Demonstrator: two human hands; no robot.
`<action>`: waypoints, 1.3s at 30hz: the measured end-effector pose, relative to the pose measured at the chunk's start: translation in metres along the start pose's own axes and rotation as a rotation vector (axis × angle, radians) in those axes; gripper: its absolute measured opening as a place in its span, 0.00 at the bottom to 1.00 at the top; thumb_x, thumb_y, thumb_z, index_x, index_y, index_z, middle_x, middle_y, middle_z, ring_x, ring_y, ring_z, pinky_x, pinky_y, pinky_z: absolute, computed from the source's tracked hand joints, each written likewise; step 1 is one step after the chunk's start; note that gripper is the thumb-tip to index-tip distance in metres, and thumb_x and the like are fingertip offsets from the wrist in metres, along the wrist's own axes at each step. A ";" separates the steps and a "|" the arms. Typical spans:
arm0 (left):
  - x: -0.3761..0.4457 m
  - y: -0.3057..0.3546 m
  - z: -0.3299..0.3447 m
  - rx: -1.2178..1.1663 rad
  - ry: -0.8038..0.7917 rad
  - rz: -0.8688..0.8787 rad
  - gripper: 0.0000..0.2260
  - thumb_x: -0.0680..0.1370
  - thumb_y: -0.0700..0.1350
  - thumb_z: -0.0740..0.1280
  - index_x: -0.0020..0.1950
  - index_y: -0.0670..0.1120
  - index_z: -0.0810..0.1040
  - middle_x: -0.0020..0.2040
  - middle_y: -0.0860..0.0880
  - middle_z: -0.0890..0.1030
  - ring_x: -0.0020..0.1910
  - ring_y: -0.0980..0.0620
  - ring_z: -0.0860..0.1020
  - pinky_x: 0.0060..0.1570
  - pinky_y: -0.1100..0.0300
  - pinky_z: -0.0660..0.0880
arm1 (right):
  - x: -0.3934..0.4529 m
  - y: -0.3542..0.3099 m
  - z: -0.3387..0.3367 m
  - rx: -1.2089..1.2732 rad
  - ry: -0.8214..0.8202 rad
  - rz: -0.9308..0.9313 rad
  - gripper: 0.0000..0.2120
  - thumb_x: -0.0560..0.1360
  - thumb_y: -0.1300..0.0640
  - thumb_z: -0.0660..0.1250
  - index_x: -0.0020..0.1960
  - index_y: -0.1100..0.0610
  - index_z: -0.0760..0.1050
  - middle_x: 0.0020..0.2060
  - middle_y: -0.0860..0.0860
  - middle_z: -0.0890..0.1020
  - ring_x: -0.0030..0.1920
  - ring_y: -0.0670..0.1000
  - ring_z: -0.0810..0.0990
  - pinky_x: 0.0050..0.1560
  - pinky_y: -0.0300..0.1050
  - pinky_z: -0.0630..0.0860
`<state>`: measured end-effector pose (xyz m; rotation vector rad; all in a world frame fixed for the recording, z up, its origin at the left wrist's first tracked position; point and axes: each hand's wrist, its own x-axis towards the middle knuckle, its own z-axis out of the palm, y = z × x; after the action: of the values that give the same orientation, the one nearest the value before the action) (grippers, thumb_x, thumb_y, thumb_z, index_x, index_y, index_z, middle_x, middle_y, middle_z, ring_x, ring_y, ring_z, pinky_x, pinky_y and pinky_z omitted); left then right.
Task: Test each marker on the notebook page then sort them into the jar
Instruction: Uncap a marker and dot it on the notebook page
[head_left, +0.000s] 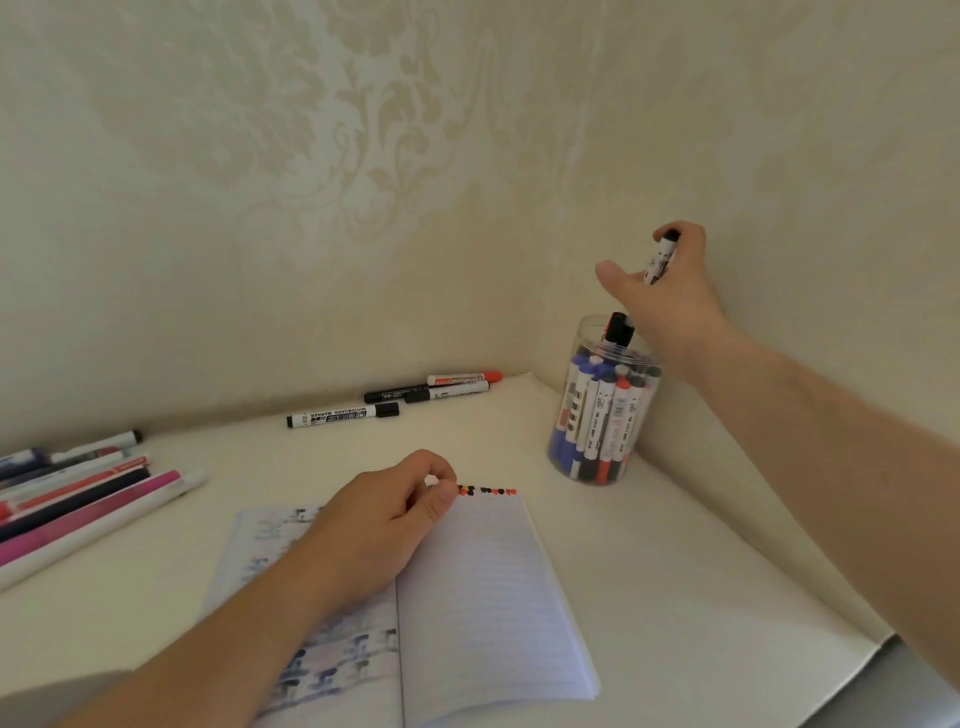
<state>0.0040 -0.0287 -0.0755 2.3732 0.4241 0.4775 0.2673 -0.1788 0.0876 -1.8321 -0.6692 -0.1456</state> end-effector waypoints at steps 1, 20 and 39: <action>-0.001 0.004 0.000 0.107 -0.017 0.035 0.09 0.82 0.64 0.58 0.58 0.64 0.71 0.37 0.56 0.77 0.37 0.57 0.74 0.41 0.57 0.72 | -0.001 0.000 0.001 -0.017 -0.015 0.031 0.27 0.77 0.48 0.75 0.69 0.48 0.64 0.46 0.49 0.79 0.44 0.50 0.81 0.43 0.47 0.79; 0.041 0.090 0.018 -0.089 -0.239 -0.260 0.40 0.70 0.64 0.76 0.75 0.66 0.56 0.65 0.51 0.68 0.53 0.46 0.82 0.50 0.47 0.84 | -0.079 0.023 -0.011 0.123 0.068 -0.220 0.09 0.84 0.49 0.59 0.58 0.39 0.75 0.48 0.53 0.82 0.47 0.49 0.82 0.51 0.51 0.80; 0.037 0.096 0.066 -0.524 0.238 0.180 0.45 0.61 0.43 0.87 0.71 0.62 0.69 0.63 0.61 0.80 0.62 0.63 0.79 0.61 0.61 0.79 | -0.150 0.000 -0.062 -0.285 -0.125 -0.345 0.09 0.70 0.40 0.74 0.42 0.44 0.80 0.30 0.42 0.73 0.31 0.44 0.71 0.30 0.34 0.66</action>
<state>0.0823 -0.1188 -0.0493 1.8590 0.1596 0.8465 0.1563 -0.2904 0.0486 -1.9938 -1.0969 -0.3729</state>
